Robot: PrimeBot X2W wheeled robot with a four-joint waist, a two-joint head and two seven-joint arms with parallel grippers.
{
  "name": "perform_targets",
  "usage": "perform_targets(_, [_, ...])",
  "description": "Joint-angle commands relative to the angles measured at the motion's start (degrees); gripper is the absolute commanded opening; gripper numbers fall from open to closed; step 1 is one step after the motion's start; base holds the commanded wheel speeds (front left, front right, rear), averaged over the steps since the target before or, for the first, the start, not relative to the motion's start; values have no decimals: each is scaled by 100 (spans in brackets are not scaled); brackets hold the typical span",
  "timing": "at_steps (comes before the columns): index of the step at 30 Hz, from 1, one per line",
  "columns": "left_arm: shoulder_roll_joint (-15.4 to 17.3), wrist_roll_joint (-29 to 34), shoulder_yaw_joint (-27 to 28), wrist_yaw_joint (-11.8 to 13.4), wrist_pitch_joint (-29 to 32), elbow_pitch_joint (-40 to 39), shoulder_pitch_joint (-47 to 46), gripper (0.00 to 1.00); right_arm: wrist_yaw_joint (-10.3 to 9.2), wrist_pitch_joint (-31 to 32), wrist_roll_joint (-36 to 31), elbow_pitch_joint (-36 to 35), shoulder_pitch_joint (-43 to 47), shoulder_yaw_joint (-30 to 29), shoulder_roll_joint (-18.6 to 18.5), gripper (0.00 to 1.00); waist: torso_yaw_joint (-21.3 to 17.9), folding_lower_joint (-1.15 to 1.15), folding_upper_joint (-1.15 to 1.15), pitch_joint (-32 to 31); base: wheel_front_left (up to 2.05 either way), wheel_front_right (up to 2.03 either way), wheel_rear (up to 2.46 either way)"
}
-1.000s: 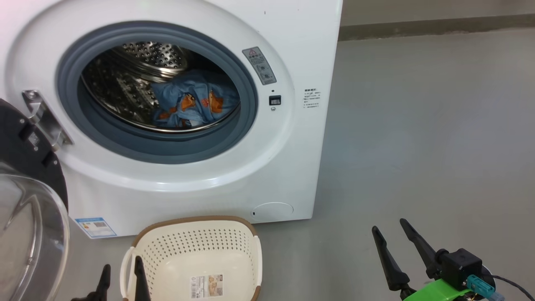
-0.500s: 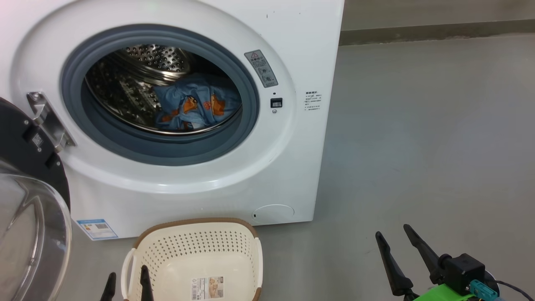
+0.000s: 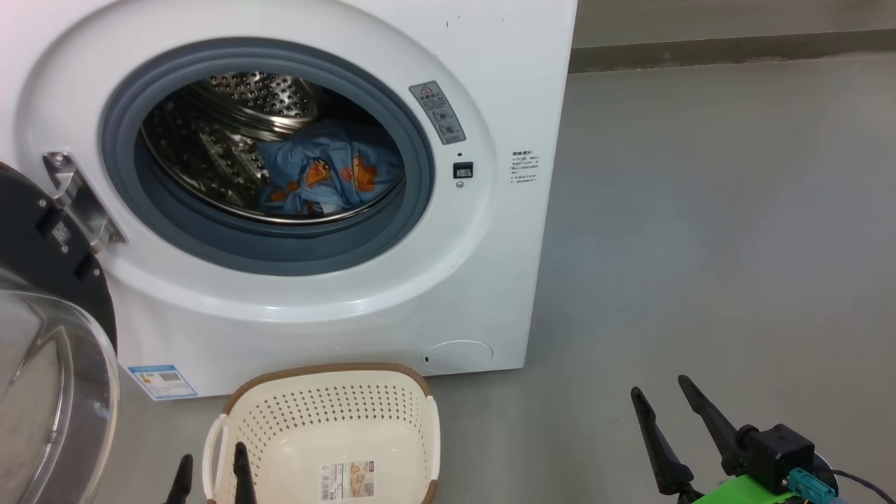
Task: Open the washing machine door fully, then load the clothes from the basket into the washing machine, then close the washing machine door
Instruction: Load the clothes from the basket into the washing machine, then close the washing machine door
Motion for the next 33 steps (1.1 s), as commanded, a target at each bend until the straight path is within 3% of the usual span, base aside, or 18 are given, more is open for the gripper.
perform_targets(1, [90, -22, 196, 55, -37, -166, -87, 100, 9, -27, -29, -128, -48, 98, -10, 100, 0, 0, 0, 0, 0, 0, 0])
perform_targets(23, [90, -10, 220, 100, -37, -168, -94, 100, 9, -27, -27, -129, -69, 93, 1, 100, -32, 0, 0, 25, -1, 1, 0])
perform_targets(33, [89, -14, 196, 151, -37, -161, -110, 100, 9, -27, -26, -135, -82, 91, -18, 100, -35, 0, 0, 46, -91, 91, 0])
